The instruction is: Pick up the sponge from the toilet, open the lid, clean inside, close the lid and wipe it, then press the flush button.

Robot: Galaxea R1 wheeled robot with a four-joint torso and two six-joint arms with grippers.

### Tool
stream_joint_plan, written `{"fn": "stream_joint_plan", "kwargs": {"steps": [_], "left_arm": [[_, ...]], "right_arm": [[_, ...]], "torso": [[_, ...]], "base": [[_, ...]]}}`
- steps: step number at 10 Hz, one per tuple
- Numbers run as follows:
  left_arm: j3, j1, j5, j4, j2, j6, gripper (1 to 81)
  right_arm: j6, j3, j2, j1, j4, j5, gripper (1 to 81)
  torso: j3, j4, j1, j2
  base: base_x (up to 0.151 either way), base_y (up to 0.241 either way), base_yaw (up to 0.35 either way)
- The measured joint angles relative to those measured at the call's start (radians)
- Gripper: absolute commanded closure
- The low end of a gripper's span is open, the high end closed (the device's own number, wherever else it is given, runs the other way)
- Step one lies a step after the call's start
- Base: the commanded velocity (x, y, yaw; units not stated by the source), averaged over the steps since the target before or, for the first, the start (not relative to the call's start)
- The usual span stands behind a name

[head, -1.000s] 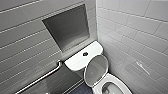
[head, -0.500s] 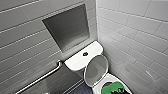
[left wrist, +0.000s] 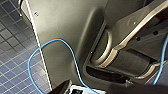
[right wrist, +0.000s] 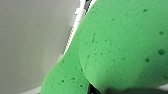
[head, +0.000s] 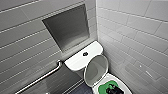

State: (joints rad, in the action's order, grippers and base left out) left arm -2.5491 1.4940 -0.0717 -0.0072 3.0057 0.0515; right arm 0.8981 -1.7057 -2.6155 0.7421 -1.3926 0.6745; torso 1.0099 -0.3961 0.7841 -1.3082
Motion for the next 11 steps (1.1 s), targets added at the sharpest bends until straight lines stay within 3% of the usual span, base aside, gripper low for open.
{"fn": "stream_joint_plan", "kwargs": {"steps": [3,7,11], "left_arm": [[0.000,0.000,0.000,0.000,-0.003,-0.001,1.0],[-0.001,0.000,0.000,0.000,-0.003,-0.001,1.0],[0.000,0.000,0.000,0.000,-0.002,-0.001,1.0]], "right_arm": [[0.018,-0.248,-0.117,-0.027,-0.089,-0.138,81.1],[0.026,-0.557,-0.253,-0.053,-0.158,-0.321,81.1],[0.049,-0.640,-0.306,-0.033,-0.146,-0.344,81.1]], "torso": [[0.000,0.000,0.000,0.000],[0.000,0.000,0.000,0.000],[0.000,0.000,0.000,0.000]], "base": [[0.000,0.000,0.000],[0.000,0.000,0.000],[0.000,0.000,0.000]]}}
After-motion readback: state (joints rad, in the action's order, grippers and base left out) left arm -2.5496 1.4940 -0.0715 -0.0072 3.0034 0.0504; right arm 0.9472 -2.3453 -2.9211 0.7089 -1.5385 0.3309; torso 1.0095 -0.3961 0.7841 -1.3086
